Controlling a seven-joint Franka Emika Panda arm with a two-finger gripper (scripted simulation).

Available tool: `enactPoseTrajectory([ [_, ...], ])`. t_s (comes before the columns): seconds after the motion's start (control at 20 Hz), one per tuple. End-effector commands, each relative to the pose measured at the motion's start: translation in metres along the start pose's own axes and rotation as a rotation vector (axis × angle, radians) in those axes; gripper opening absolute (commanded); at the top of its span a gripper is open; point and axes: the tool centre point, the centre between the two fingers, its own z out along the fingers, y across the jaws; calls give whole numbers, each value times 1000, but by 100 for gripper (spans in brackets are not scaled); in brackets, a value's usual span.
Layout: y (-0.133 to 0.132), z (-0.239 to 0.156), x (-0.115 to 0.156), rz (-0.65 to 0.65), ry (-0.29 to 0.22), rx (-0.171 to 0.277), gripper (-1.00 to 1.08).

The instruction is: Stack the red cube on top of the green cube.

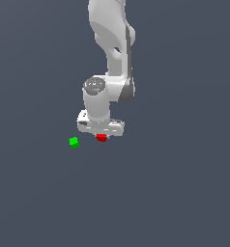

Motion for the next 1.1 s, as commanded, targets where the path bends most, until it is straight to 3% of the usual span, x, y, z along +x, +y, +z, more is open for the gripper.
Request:
enactPoseTrajectory([
  [0.0,0,-13,0,0,0,0,-100],
  [0.6,9,-21,1,0,1,0,-100],
  [1.05,70,1,6,0,1,-1,-100],
])
